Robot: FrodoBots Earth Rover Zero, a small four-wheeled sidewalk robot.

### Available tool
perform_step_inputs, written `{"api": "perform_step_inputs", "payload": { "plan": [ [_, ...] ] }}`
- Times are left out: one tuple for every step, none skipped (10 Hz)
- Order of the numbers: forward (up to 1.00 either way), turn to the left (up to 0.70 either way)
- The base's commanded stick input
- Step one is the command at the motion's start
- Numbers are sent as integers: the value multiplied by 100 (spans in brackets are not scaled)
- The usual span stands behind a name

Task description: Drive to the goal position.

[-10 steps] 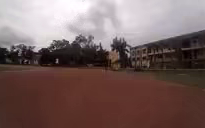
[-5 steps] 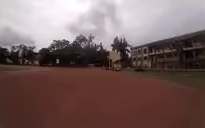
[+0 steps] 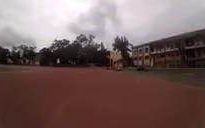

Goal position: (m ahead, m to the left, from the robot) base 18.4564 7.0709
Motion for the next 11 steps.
{"api": "perform_step_inputs", "payload": {
  "plan": [
    [70,19],
    [70,30],
    [70,9],
    [70,0],
    [70,0],
    [70,0],
    [70,0],
    [70,0],
    [70,0],
    [70,0],
    [70,0]
  ]
}}
